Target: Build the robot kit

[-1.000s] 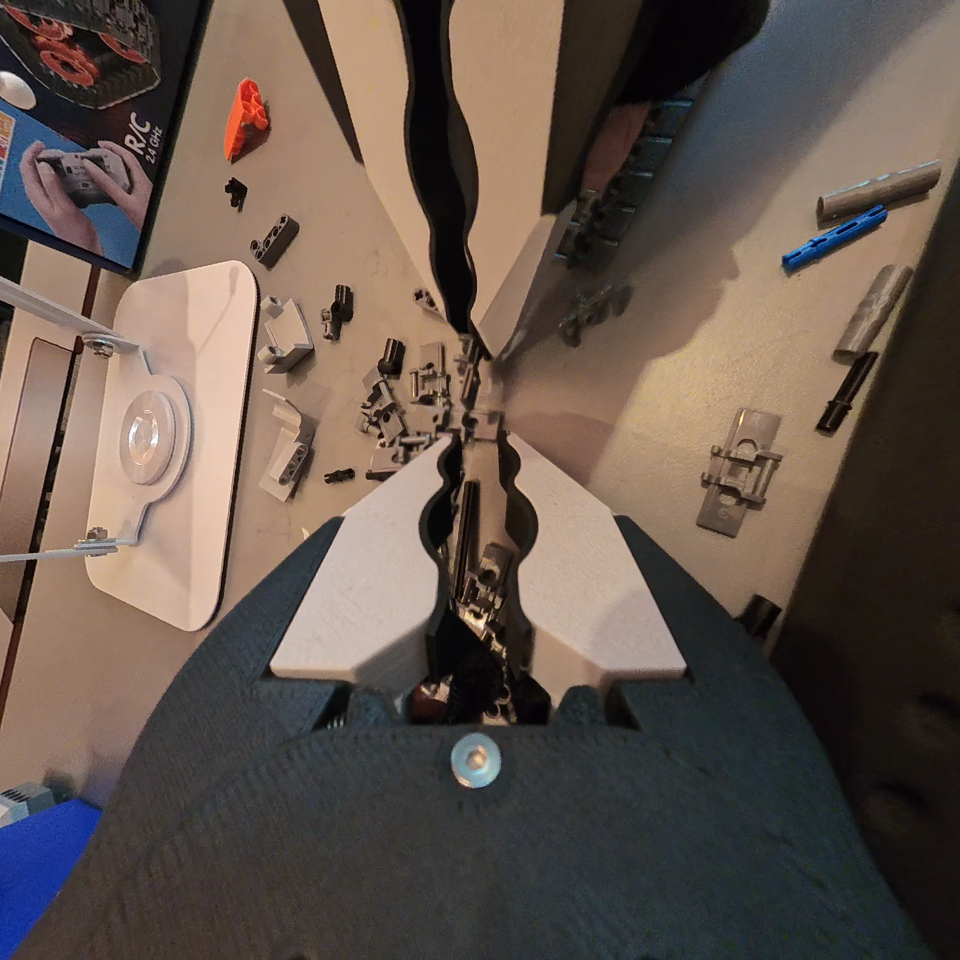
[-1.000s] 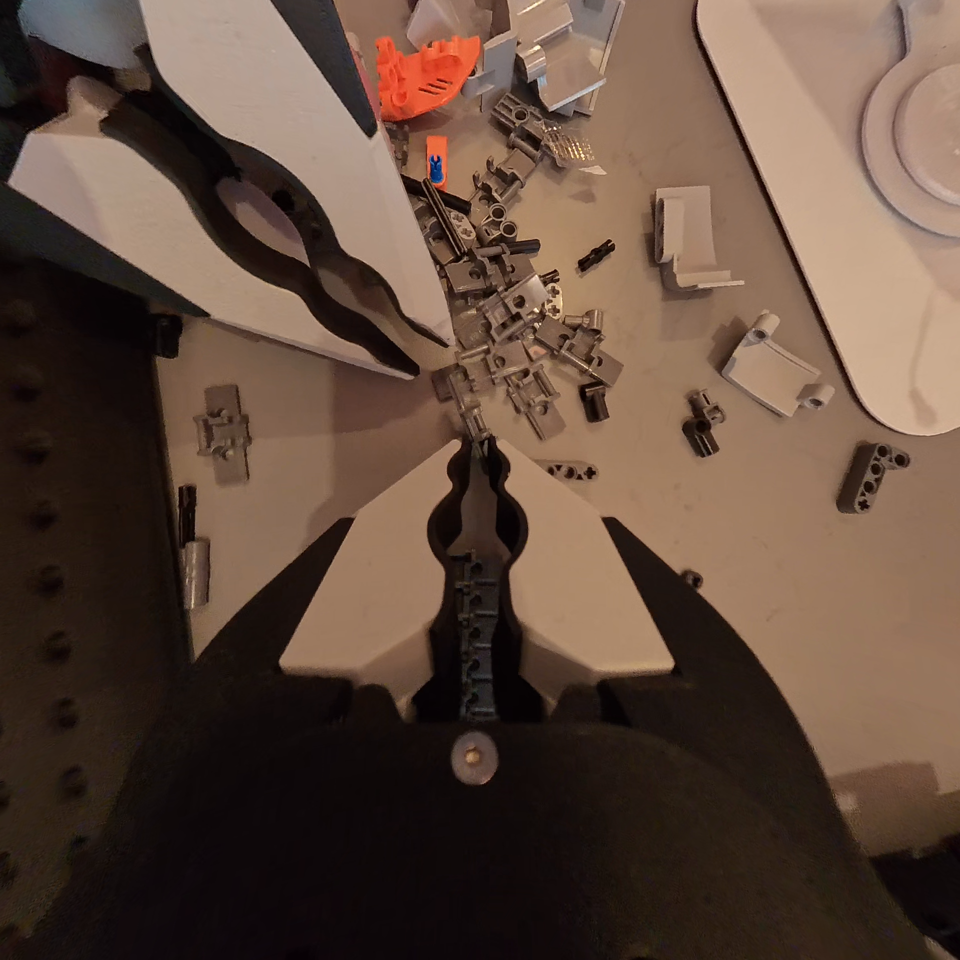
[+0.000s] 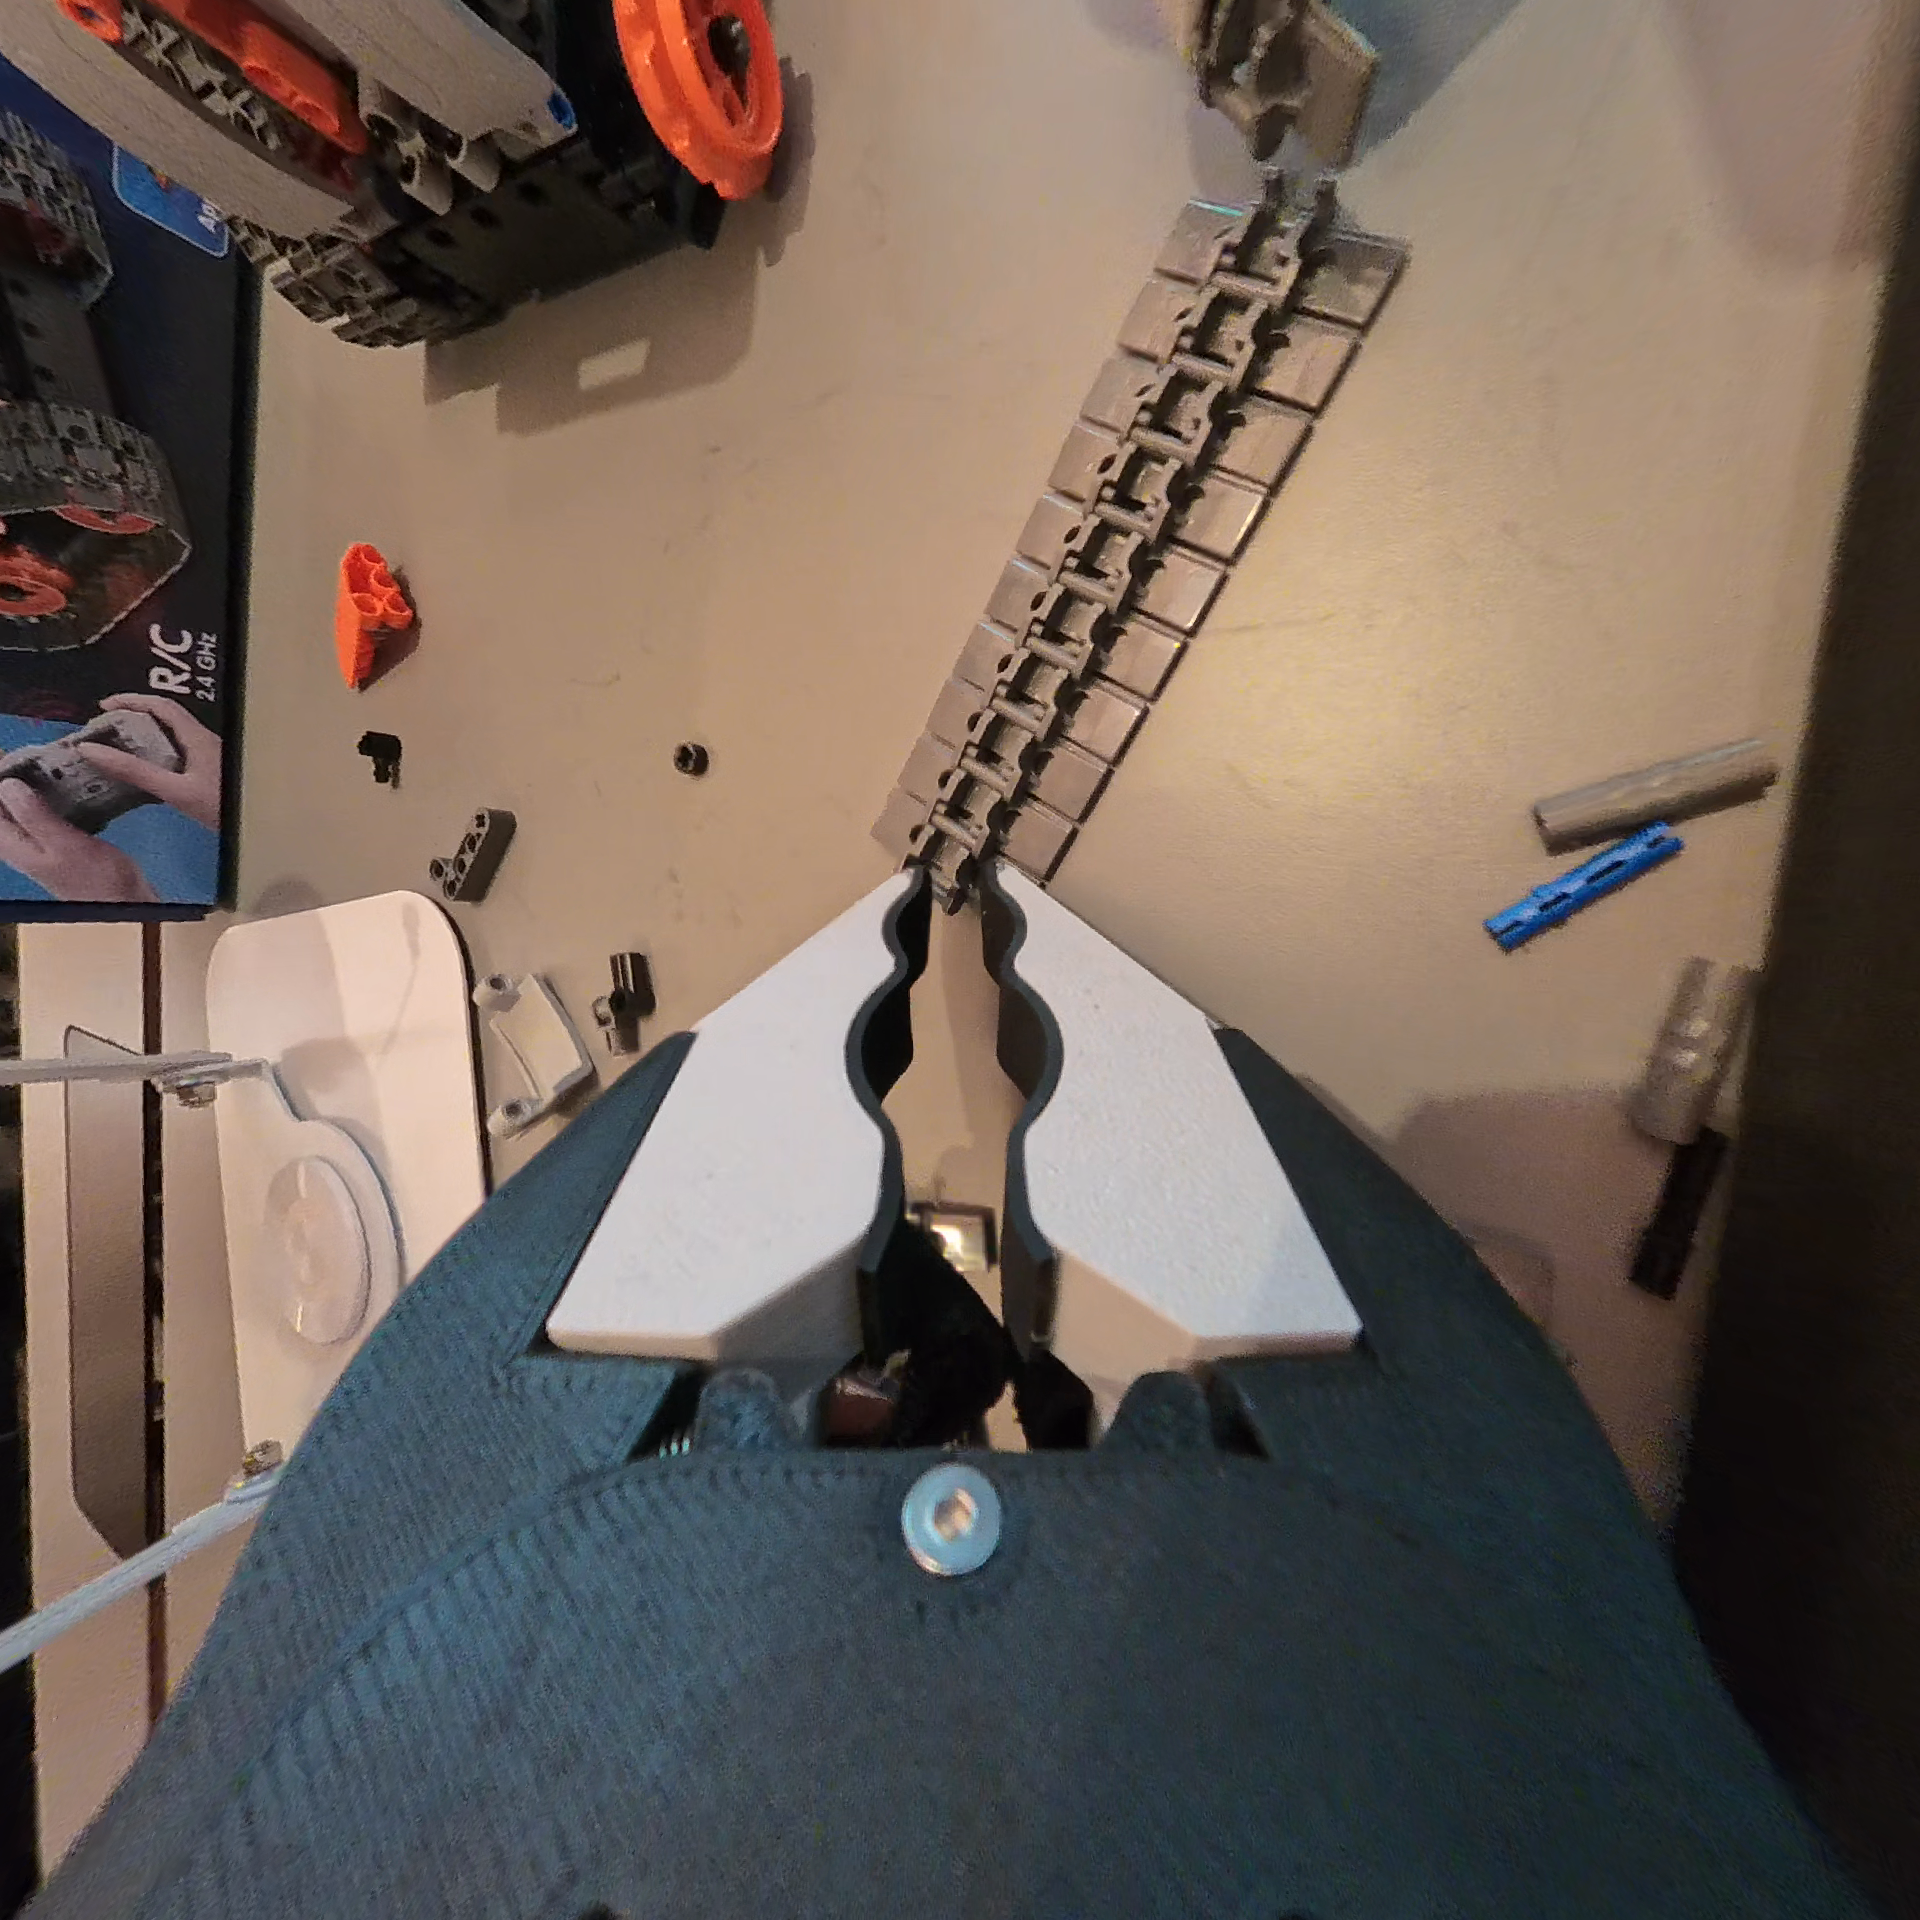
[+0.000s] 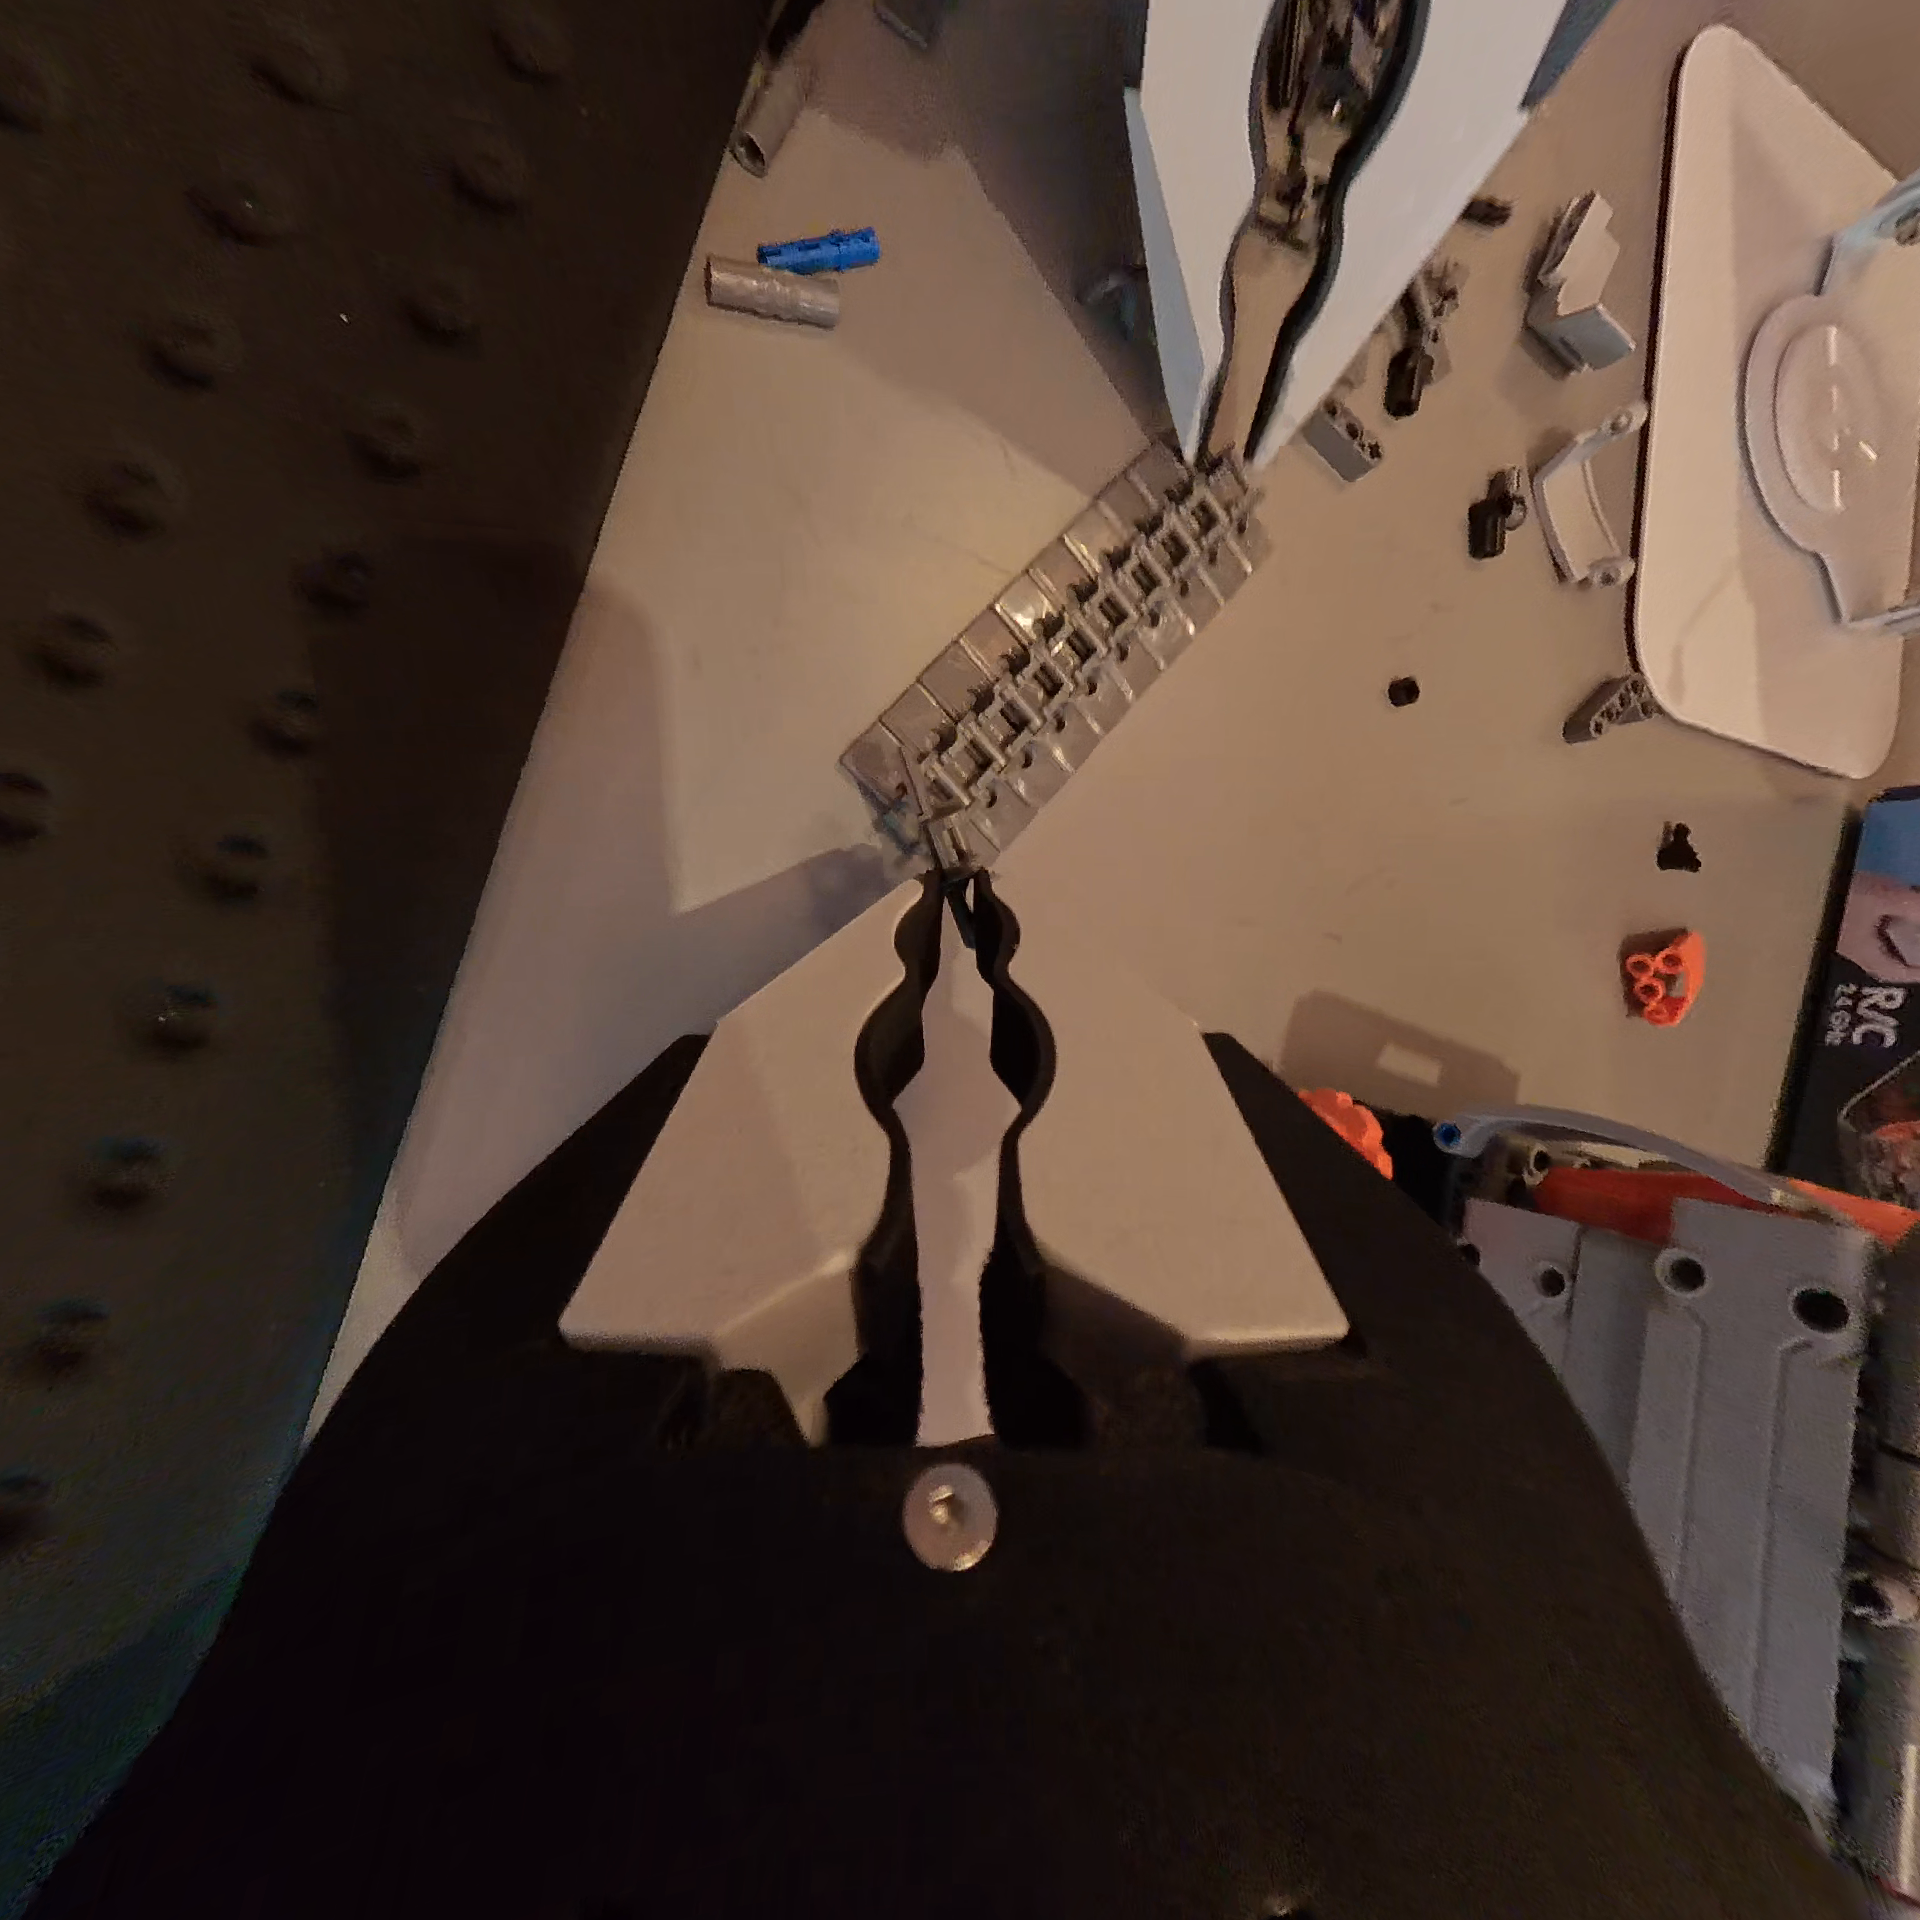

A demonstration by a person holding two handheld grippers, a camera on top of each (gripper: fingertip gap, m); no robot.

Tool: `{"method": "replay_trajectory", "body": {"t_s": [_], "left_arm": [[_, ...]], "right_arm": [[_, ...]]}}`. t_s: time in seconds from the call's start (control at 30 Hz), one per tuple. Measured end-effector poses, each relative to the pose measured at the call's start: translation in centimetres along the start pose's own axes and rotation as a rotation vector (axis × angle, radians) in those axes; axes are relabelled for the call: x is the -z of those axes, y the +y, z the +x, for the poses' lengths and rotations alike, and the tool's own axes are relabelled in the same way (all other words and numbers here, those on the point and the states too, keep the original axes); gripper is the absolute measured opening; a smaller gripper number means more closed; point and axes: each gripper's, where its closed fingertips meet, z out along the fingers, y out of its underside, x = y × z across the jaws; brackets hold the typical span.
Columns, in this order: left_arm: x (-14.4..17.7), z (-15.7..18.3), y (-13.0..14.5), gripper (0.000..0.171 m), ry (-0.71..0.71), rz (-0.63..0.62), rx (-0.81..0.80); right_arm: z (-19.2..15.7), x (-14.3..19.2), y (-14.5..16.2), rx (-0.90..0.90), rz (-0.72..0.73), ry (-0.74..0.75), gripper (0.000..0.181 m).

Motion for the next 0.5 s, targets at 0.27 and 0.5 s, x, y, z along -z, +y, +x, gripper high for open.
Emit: {"method": "replay_trajectory", "body": {"t_s": [0.27, 0.5], "left_arm": [[-0.4, -0.4, -0.1, 0.006, -0.012, 0.003, -0.015], [-0.4, -0.4, -0.1, 0.006, -0.020, -0.001, -0.023]], "right_arm": [[-0.5, -0.6, -0.7, 0.050, 0.056, 0.010, 0.003], [-1.1, -1.1, 0.2, 0.082, 0.008, -0.003, 0.004]]}}
